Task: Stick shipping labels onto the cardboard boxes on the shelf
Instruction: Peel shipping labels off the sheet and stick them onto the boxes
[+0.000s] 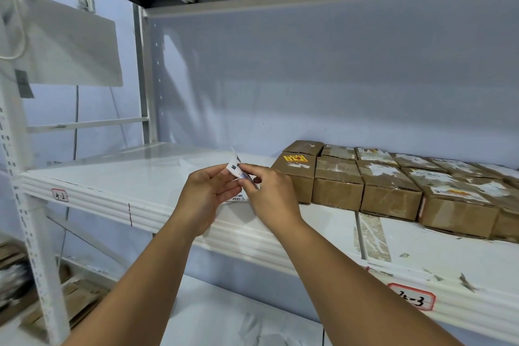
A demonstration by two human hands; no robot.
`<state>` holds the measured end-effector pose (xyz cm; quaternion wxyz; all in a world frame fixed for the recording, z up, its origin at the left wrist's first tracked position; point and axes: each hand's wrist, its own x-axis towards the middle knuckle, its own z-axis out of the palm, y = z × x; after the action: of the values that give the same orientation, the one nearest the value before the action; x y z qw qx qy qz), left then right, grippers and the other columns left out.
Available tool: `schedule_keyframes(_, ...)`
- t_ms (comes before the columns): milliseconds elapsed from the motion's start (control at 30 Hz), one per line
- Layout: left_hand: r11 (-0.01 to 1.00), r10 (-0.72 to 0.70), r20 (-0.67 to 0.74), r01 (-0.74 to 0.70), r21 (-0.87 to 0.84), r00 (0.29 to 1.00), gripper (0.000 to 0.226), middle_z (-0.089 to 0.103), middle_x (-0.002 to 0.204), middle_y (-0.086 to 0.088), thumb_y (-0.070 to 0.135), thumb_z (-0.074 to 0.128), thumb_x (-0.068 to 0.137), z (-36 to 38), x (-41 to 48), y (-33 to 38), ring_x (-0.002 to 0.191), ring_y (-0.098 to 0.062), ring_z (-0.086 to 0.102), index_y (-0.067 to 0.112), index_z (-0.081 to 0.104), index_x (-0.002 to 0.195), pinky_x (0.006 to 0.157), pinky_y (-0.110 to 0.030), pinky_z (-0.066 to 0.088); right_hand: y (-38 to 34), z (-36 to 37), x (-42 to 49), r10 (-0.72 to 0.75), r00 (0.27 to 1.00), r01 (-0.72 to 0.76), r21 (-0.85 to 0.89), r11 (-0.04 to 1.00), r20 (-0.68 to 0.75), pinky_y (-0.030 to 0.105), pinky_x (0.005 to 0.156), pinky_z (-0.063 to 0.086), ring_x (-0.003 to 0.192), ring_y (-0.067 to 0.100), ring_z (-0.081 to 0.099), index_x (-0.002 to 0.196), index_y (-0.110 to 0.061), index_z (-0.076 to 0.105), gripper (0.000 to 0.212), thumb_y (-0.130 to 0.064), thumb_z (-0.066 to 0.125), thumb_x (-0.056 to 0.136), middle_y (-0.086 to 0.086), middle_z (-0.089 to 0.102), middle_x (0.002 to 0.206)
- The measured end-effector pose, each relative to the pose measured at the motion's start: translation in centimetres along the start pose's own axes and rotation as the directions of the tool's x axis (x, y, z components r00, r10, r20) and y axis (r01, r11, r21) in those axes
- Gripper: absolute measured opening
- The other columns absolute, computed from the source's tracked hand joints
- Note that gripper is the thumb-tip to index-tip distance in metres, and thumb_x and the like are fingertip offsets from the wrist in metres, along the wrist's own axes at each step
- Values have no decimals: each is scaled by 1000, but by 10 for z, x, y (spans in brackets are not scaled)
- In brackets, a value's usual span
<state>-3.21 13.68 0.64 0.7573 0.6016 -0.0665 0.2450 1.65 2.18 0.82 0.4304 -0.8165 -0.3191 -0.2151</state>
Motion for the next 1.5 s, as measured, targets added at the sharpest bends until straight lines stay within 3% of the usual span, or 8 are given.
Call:
schedule_keyframes(567,999,14,30,-15,38,999,27,74,86,-5,3,43,97,1,-2,1,82,-15,71,9,69,92,72,-18,54,0,0,0,13,999,-13,-13,1000,29,25,89,43,105,18,59,124,-24,63,33,-23,59,91,-1,68,116)
schedule_keyframes(800,999,2,-137,4,45,991,20,72,70,-5,1,52,91,5,-1,1,68,-15,70,7,68,80,63,-18,54,-1,0,0,-9,1000,10,-26,1000,28,25,91,42,104,18,59,122,-22,64,33,-24,61,89,2,65,117)
schedule_keyframes(933,996,5,-146,8,87,989,18,70,75,-11,3,57,90,4,1,0,70,-18,69,7,68,76,66,-20,55,-2,2,0,-3,1000,4,45,999,-7,30,86,48,93,17,60,116,-19,68,28,-26,62,90,1,60,106)
schedule_keyframes(1167,993,-1,-8,2,116,1000,17,75,82,-4,5,52,93,3,-3,2,79,-15,72,8,69,91,64,-17,52,-2,-1,0,-10,999,10,5,1000,-43,22,87,42,102,15,59,121,-20,65,29,-22,56,93,0,66,116)
schedule_keyframes(1400,995,30,-70,-23,96,997,13,74,77,-5,9,58,90,5,-4,1,76,-15,71,9,70,86,72,-21,56,-1,1,0,-75,995,74,-15,997,-64,8,77,34,95,19,61,118,-16,68,26,-17,56,94,8,66,108)
schedule_keyframes(1500,996,32,-91,-25,86,995,13,74,75,-5,8,58,90,5,-4,1,74,-15,71,9,70,84,69,-21,56,-1,1,-1,-111,992,109,-40,993,-65,9,75,32,94,22,61,118,-13,67,27,-15,54,95,12,65,104)
